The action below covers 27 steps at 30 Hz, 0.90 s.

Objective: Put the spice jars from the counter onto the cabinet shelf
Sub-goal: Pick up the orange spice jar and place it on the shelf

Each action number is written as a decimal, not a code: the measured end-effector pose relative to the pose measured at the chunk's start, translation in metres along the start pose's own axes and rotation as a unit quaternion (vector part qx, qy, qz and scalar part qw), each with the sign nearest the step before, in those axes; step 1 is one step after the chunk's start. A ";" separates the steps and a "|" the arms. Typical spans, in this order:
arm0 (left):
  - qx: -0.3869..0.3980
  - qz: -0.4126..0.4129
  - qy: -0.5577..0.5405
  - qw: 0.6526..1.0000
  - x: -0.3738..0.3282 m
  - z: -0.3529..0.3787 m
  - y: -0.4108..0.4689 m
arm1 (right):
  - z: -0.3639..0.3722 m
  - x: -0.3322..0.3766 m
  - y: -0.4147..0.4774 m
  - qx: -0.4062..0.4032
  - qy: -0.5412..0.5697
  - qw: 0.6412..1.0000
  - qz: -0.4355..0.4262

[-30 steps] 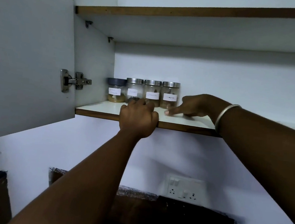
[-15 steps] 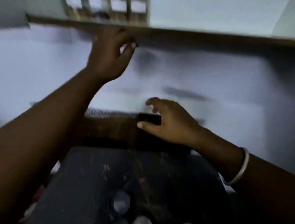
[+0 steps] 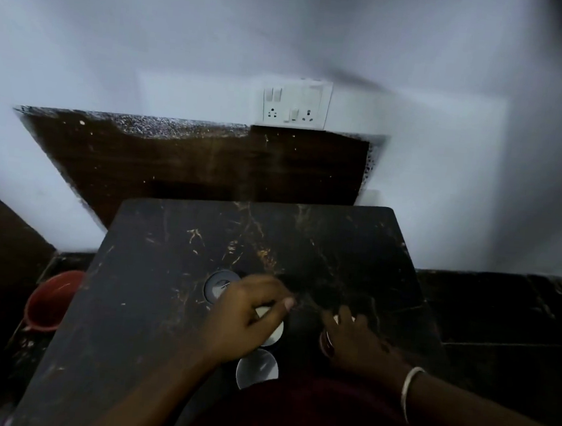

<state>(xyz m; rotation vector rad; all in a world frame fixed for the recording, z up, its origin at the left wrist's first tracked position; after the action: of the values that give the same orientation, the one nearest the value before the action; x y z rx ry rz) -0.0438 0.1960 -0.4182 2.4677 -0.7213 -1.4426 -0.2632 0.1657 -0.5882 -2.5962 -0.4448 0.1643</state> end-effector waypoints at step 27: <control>-0.099 -0.121 -0.411 0.898 -0.110 -0.054 0.074 | -0.281 0.051 -0.134 -0.293 0.764 0.520 -0.245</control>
<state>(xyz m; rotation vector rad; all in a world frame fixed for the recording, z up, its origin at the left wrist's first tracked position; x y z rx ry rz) -0.0650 0.1830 -0.2770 1.7724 -0.3405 -2.5455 -0.1976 0.1662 -0.2797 -1.8171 -0.4628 -2.5456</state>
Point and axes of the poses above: each hand's wrist, its own y-axis towards the middle knuckle, its own z-axis out of the palm, x = y × z, the point moved 6 cm from there along y, towards the middle knuckle, and after that the axes turned 1 degree about -y, right-handed, at the moved point
